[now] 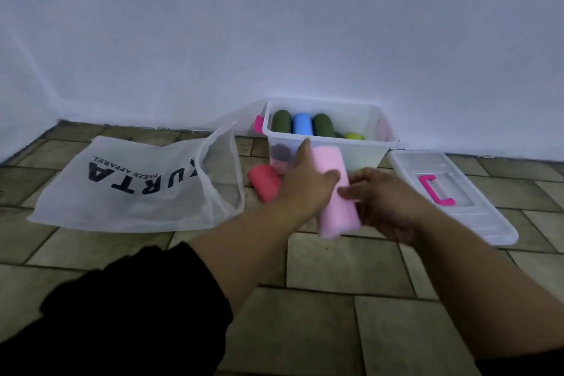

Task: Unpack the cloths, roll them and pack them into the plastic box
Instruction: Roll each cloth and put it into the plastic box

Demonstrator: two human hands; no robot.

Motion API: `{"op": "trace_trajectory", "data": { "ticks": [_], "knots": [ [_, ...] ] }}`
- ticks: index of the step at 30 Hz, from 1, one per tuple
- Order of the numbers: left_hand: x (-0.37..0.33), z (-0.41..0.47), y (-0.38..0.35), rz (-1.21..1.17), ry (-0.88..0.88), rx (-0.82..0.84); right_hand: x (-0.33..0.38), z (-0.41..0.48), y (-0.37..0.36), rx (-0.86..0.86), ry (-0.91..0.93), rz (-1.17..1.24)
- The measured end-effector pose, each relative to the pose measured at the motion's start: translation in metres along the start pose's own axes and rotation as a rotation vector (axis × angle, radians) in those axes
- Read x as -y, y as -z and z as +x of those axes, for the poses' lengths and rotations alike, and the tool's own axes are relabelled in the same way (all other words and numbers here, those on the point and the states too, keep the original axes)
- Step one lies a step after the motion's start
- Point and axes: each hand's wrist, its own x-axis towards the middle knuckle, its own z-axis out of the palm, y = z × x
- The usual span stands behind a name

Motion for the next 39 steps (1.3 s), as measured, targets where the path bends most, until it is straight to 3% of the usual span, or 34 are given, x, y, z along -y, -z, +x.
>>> {"op": "trace_trajectory", "data": {
  "ticks": [4,8,12,20,26,29,32,34,36,39],
  "knots": [
    [-0.031,0.066,0.019,0.333,-0.111,0.003,0.059,0.042,0.033,-0.12,0.079,-0.035],
    [-0.02,0.113,0.042,0.805,0.05,-0.053,0.094,0.092,0.055,-0.331,0.119,-0.099],
    [0.002,0.122,0.04,0.833,0.101,0.145,0.093,0.134,0.054,-0.413,0.011,-0.405],
    [0.002,0.122,0.039,0.865,0.079,0.159,0.081,0.175,0.032,-0.204,-0.226,-1.082],
    [-0.002,0.12,0.04,0.878,0.094,0.167,0.081,0.175,0.027,-0.192,-0.276,-1.309],
    [-0.004,0.118,0.041,0.865,0.09,0.183,0.077,0.173,0.029,-0.306,-0.133,-1.363],
    [-0.005,0.118,0.041,0.862,0.097,0.193,0.064,0.157,0.026,-0.727,0.382,-0.945],
    [-0.006,0.119,0.041,0.867,0.101,0.188,0.049,0.132,0.008,-0.827,0.731,-0.725],
    [-0.007,0.12,0.041,0.862,0.088,0.178,0.021,0.106,-0.023,-0.674,0.875,-0.708],
    [-0.007,0.121,0.043,0.834,0.073,0.173,-0.029,0.08,-0.067,-0.263,0.716,-1.056]
  ]
}}
